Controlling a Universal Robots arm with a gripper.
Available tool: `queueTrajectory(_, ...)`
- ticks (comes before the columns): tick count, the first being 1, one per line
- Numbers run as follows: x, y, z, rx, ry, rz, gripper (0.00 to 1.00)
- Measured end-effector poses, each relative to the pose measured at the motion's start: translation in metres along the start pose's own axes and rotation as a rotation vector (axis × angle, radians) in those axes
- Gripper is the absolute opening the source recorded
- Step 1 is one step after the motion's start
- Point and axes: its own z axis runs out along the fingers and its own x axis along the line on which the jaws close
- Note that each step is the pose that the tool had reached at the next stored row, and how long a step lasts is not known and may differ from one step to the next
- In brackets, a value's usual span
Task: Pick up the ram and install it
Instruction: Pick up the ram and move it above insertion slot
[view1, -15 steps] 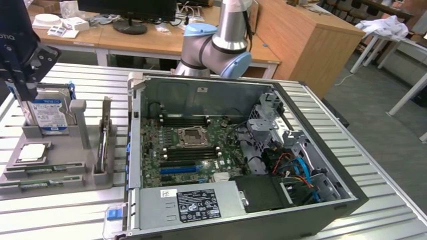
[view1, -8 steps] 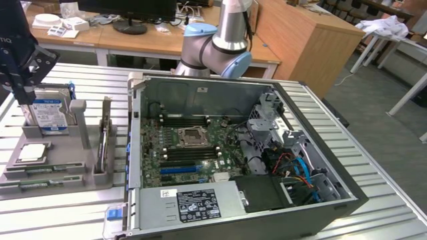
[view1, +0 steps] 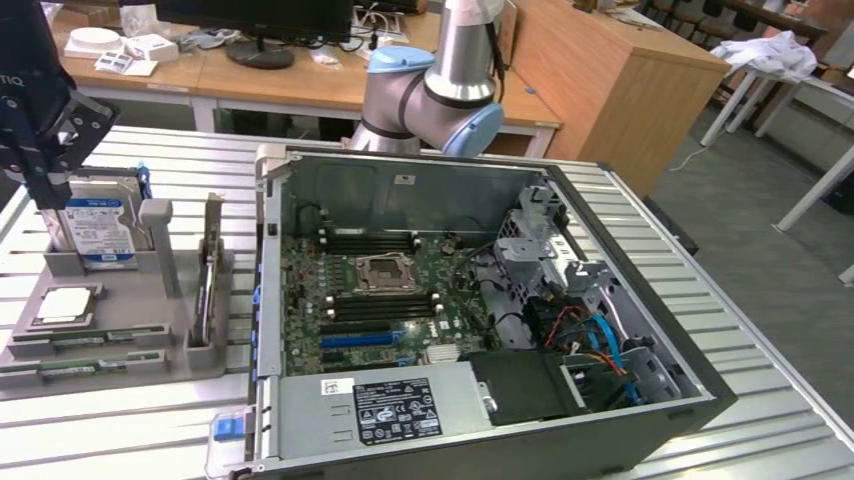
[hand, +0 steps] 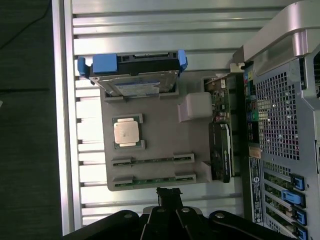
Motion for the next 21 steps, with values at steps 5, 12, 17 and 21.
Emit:
queueTrajectory(5,0.0,0.0,0.0,0.0,0.0001,-0.003,0.11)
queueTrajectory(12,0.0,0.0,0.0001,-0.0022,0.0046,-0.102,0.11)
queueTrajectory(17,0.0,0.0,0.0004,-0.0041,0.0087,-0.193,0.11)
queueTrajectory(21,0.0,0.0,0.0006,-0.0057,0.012,-0.266,0.11)
